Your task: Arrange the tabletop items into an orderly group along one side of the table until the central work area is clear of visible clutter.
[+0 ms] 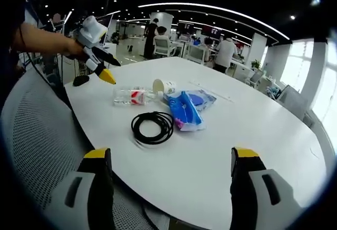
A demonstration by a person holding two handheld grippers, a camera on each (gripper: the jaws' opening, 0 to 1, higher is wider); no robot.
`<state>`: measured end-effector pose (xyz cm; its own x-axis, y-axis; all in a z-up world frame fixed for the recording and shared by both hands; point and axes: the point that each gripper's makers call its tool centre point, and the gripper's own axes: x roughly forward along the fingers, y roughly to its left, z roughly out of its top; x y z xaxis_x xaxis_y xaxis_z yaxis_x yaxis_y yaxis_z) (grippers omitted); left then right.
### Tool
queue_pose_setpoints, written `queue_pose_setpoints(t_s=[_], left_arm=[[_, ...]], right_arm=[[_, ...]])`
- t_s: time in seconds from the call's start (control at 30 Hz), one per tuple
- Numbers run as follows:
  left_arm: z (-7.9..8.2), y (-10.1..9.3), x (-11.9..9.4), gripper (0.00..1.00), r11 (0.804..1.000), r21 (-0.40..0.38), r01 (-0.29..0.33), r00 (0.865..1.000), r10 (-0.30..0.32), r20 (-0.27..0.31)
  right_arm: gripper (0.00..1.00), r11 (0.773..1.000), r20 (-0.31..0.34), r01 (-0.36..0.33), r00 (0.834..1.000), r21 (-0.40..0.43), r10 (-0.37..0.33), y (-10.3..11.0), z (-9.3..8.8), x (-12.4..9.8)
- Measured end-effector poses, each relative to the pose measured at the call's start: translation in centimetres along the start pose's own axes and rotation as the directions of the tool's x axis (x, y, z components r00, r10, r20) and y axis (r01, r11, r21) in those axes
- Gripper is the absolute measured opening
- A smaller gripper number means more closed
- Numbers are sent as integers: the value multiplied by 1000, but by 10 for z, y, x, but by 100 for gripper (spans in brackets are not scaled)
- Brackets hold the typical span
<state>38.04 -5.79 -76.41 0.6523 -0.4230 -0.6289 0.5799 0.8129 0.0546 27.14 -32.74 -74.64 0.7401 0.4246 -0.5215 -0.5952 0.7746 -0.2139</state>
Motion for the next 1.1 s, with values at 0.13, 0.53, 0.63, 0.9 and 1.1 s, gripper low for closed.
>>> queue_pose_setpoints(t_s=[0.13,0.53,0.63,0.9,1.1], left_arm=[[0,-1,17,81,1000,5,23,1000,-23,-21],[-3,-1,59,74,998,17,63,993,-61,-105],[-4,0,68,73,998,16,68,990,-65,-125],[-6,3,88,65,996,33,80,981,-73,-179],[-14,2,100,63,993,47,104,967,-90,-240]], right_arm=[[95,1000,7,-4,1000,5,4,0,1,0],[100,998,-5,-32,999,44,33,4,-3,2],[100,998,-5,-35,999,57,36,4,-3,2],[100,994,-10,-37,999,107,39,3,-5,3],[100,979,-20,-42,999,202,47,-1,-9,3]])
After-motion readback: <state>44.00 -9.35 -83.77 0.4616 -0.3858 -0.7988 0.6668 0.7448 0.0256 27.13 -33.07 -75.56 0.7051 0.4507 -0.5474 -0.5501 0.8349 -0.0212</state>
